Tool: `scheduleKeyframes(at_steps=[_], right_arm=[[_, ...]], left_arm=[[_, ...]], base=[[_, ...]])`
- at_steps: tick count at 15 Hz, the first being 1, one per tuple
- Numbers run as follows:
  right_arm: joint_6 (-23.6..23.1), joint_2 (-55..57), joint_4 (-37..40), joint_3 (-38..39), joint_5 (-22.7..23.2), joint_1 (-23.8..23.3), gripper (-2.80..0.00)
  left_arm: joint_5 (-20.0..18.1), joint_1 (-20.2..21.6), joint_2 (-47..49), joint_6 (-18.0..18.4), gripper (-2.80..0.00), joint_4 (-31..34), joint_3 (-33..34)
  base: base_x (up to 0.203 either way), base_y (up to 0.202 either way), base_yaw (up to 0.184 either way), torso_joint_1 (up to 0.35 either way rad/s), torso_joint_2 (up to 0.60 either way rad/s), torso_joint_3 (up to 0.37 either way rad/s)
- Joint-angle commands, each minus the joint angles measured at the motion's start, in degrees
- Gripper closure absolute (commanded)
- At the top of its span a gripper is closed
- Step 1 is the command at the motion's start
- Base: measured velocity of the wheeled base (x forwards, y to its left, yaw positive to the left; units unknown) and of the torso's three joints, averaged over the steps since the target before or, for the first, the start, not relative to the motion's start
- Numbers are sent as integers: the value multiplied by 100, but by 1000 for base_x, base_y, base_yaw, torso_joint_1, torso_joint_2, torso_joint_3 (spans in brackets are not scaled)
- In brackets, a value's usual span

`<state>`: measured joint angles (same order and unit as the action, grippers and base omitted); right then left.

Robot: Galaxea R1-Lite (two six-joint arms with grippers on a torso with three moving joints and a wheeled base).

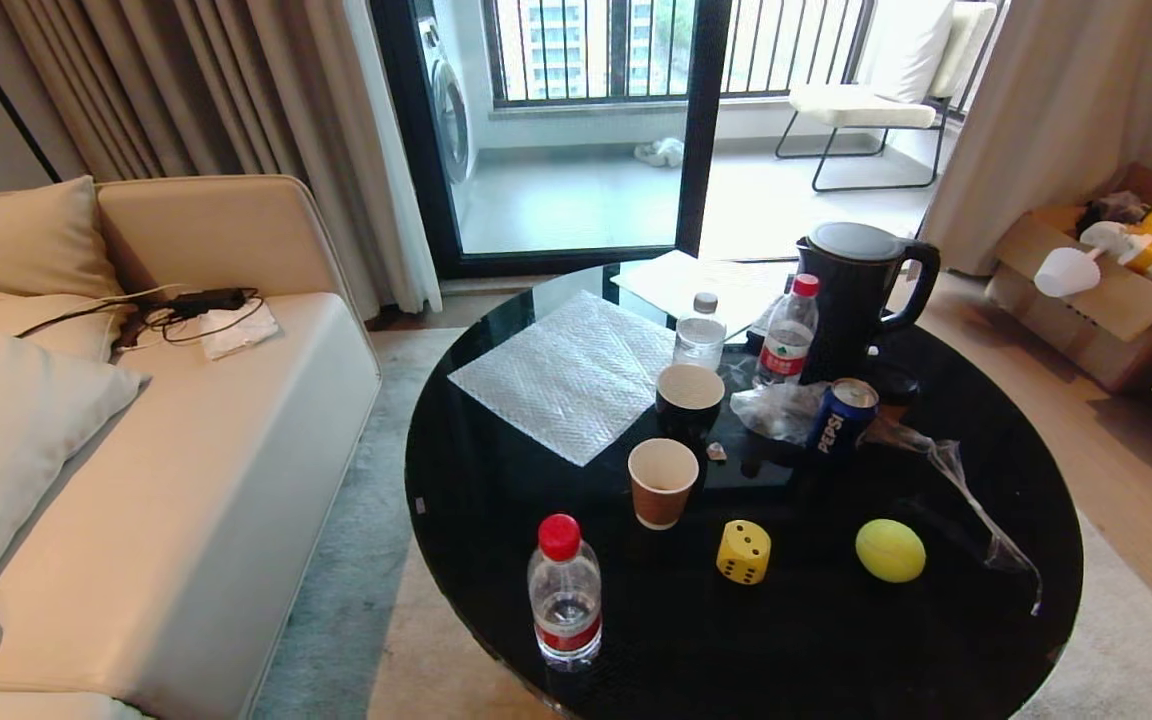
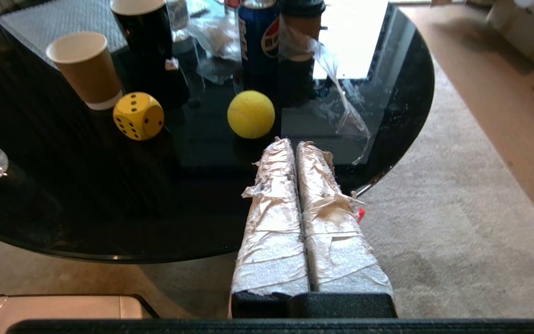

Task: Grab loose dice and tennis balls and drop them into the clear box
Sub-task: Pick up the ball on the table

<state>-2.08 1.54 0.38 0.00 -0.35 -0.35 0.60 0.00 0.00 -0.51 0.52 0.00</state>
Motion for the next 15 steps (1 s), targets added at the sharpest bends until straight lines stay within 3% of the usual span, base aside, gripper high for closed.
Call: scheduleKeyframes(at_steps=[1, 15], right_arm=[[-2, 5, -3, 18, 0, 0, 0], [-20, 5, -3, 18, 9, 0, 0]], left_arm=[[2, 0, 0, -2, 0, 0, 0], [2, 0, 0, -11, 0, -8, 9]], base=[[0, 0, 0, 7, -2, -201], [0, 0, 0, 3, 1, -193]])
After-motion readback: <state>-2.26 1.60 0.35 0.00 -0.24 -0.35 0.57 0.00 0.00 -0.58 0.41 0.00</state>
